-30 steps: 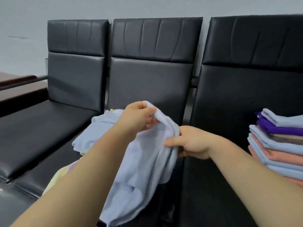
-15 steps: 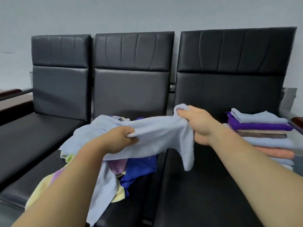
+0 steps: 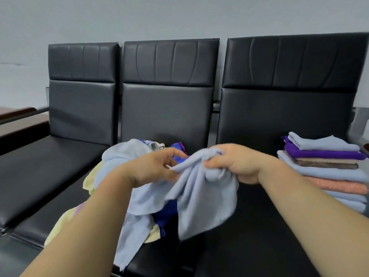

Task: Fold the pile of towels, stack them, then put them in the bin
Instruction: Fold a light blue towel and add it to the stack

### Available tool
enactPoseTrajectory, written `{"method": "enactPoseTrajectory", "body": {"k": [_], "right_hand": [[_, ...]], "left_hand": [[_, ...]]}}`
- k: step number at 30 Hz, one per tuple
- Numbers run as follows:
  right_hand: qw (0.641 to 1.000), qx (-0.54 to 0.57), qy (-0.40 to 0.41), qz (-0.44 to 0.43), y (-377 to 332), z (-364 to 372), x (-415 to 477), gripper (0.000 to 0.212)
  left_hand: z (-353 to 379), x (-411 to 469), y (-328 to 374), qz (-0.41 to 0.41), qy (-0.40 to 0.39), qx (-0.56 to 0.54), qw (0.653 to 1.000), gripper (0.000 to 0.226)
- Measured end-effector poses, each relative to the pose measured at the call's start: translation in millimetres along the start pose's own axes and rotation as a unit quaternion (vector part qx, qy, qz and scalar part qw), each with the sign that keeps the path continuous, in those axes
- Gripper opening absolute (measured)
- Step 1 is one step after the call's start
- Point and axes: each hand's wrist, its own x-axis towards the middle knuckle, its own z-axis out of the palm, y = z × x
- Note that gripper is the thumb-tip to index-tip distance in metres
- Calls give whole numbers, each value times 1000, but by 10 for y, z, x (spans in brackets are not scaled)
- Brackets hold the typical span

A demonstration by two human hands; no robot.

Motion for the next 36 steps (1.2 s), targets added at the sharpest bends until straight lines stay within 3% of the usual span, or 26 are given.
{"method": "enactPoseTrajectory", "body": {"k": [2, 5, 8, 10, 12, 14, 17, 20, 21, 23, 25, 26, 28, 30, 33, 36], "right_hand": [[987, 149, 52, -20, -36, -67, -25, 32], [954, 278, 108, -17, -52, -99, -54, 42], [936, 321, 145, 9, 7, -55, -42, 43], [924, 343, 169, 26, 41, -5, -17, 41], [913, 359, 191, 34, 72, 7, -1, 40], [900, 377, 215, 37, 43, -46, -19, 39], [875, 383, 294, 44, 39, -310, -17, 40], [869, 357, 337, 65, 137, -610, -77, 49], [881, 323, 333, 89, 210, -656, -114, 49], [914, 155, 333, 174, 469, -656, -281, 59], [910, -76, 331, 238, 792, -540, -452, 71], [911, -142, 311, 231, 963, -488, -559, 66], [932, -201, 228, 197, 1269, -352, -718, 38], [947, -220, 135, 190, 1491, -162, -840, 26], [943, -267, 40, 192, 1693, 40, -969, 41], [925, -334, 36, 176, 1823, 24, -985, 61]], "left_hand": [[25, -35, -61, -70, 35, 200, 977, 13], [-58, -78, -171, -135, 100, 255, 952, 14], [-213, -117, -196, -149, 148, 343, 915, 26], [-304, -118, -250, -144, 76, 236, 958, 32], [-261, -65, -236, -100, 24, 17, 995, 36], [-98, 93, -96, -60, 16, -153, 986, 29], [327, 381, 265, -8, 9, -349, 937, 32], [712, 603, 438, -19, -1, -411, 911, 49], [828, 643, 453, -32, -3, -396, 918, 54], [1073, 736, 414, -60, -3, -297, 953, 68], [1264, 780, 290, -59, -17, -148, 987, 62], [1372, 810, 234, -46, -38, -65, 996, 55], [1538, 827, 141, -19, -89, 88, 992, 38], [1648, 798, 61, 1, -143, 198, 970, 31], [1773, 773, -2, 18, -175, 272, 946, 30], [1823, 764, -51, 24, -169, 280, 945, 37]]}}
